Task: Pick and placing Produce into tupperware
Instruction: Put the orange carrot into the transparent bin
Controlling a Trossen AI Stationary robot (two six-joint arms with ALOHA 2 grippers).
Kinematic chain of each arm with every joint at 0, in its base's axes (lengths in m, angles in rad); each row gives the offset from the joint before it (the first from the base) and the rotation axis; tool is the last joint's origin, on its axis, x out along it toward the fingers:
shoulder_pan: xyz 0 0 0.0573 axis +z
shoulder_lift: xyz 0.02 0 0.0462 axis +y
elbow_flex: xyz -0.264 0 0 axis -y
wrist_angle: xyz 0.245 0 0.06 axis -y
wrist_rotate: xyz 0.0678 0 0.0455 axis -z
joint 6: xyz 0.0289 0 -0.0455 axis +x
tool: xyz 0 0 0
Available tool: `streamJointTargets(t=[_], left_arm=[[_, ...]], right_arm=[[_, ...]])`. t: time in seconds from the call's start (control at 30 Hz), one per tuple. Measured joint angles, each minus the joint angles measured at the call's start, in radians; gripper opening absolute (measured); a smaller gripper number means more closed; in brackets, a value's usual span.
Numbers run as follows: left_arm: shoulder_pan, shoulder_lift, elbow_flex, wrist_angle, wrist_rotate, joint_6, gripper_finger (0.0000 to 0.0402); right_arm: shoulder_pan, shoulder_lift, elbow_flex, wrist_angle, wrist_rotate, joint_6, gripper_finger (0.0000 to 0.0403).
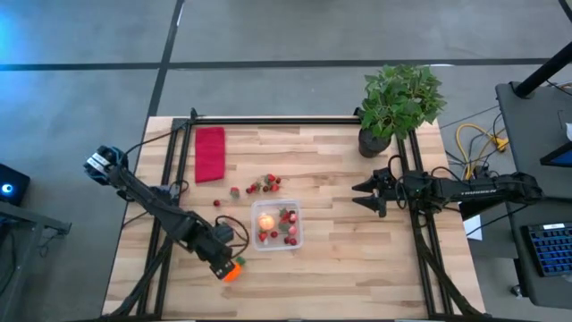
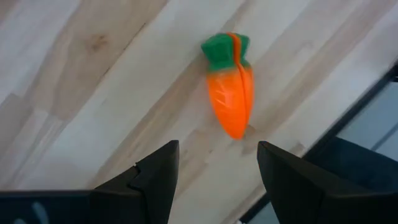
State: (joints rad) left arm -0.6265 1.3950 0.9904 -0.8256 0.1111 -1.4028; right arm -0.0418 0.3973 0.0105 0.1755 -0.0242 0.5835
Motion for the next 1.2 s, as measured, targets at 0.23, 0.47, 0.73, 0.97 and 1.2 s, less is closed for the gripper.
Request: streamJointTargets(t=[0.23, 0.47, 0.73, 0.97, 1.2], left_arm=[[-0.026, 0.048, -0.012, 0.078, -0.016, 0.032, 0.0203], [-0.056, 0.138, -0.005, 0.099, -0.074, 0.048, 0.0203], [-0.056, 0.182, 0.04, 0.207, -0.132, -0.01, 0.0203], [-0.049, 0.238, 0.056, 0.21, -0.148, -0.143, 0.0203], [-0.047, 0.268, 0.061, 0.209, -0.148, -0.209, 0.0203]], right_arm=[[0.0, 0.0, 0.0, 0.0, 0.0, 0.0, 0.0294], [0.0, 0.0, 0.0, 0.0, 0.0, 0.0, 0.0288], [0.0, 0.0, 0.0, 0.0, 0.0, 0.0, 0.0295], [0.0, 0.0, 0.0, -0.001, 0.0, 0.0, 0.0288], [0.0, 0.0, 0.0, -0.001, 0.0, 0.0, 0.0294]])
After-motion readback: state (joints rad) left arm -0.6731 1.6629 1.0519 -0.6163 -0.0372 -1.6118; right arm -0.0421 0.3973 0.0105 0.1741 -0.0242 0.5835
